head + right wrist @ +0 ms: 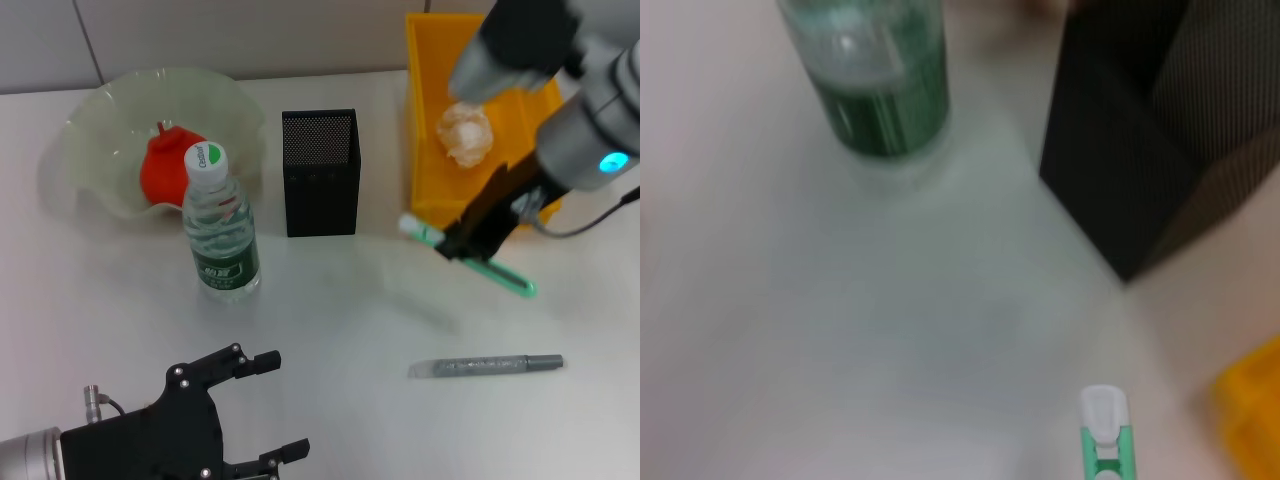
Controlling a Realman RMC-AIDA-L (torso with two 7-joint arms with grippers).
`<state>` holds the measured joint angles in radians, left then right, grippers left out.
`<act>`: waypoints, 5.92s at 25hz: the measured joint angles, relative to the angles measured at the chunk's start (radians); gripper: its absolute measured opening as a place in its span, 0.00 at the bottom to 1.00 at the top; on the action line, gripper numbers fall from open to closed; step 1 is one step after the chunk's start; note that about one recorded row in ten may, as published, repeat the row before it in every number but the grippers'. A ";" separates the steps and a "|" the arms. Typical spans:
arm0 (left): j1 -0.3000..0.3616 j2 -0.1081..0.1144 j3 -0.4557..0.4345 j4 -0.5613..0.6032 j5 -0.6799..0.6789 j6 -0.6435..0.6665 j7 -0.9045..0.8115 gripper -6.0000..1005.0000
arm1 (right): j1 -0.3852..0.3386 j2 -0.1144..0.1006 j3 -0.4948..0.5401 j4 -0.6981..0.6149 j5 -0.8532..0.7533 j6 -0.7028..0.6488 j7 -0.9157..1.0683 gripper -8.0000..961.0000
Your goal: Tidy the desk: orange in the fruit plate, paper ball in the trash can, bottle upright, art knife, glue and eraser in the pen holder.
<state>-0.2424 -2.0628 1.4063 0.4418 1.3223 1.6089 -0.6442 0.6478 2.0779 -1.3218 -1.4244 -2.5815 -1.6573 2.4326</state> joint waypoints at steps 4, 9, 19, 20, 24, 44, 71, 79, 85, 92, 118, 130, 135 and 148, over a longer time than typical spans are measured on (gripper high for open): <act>-0.002 0.001 0.000 0.000 0.000 0.001 0.000 0.80 | -0.040 -0.001 0.162 -0.180 0.128 -0.040 -0.034 0.18; -0.005 0.000 0.000 0.000 0.000 0.002 0.000 0.80 | -0.123 0.001 0.277 -0.216 0.404 0.089 -0.161 0.18; -0.009 0.000 0.000 0.000 0.002 0.002 0.001 0.80 | -0.151 -0.001 0.329 0.169 0.864 0.283 -0.664 0.18; -0.009 0.000 0.000 0.000 0.002 0.002 0.001 0.80 | -0.146 -0.002 0.336 0.232 0.915 0.288 -0.732 0.18; -0.005 -0.001 0.000 0.000 0.002 0.002 0.008 0.80 | -0.122 -0.003 0.354 0.460 1.081 0.289 -0.985 0.18; 0.002 -0.002 0.020 0.000 0.025 0.016 0.012 0.80 | 0.061 0.003 0.357 1.027 1.274 0.439 -1.553 0.19; 0.012 0.000 0.019 0.000 0.026 0.057 0.041 0.80 | 0.170 0.013 0.339 1.287 1.443 0.559 -1.690 0.19; 0.012 0.000 0.014 0.000 0.025 0.063 0.039 0.80 | 0.134 0.014 0.300 1.286 1.445 0.493 -1.674 0.20; 0.015 0.000 0.010 0.000 0.021 0.068 0.040 0.80 | 0.059 0.012 0.303 1.225 1.448 0.415 -1.623 0.27; 0.015 0.003 -0.070 0.001 0.019 0.114 0.023 0.80 | -0.156 0.001 0.284 0.832 1.293 0.226 -1.263 0.64; 0.045 -0.002 -0.272 0.355 0.346 0.003 -0.503 0.79 | -0.359 0.001 0.466 0.658 0.691 -0.137 -1.315 0.76; 0.127 -0.008 -0.117 0.929 0.642 -0.024 -1.001 0.72 | -0.365 -0.005 0.475 0.737 0.676 -0.104 -1.372 0.76; 0.119 -0.007 -0.083 1.016 0.729 -0.029 -1.083 0.72 | -0.362 -0.008 0.475 0.738 0.676 -0.098 -1.372 0.76; 0.066 -0.006 0.097 1.237 0.989 -0.024 -1.265 0.73 | -0.349 -0.012 0.475 0.739 0.676 -0.082 -1.373 0.76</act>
<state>-0.1766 -2.0691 1.5029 1.6789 2.3114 1.5849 -1.9096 0.2992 2.0664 -0.8467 -0.6858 -1.9053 -1.7394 1.0599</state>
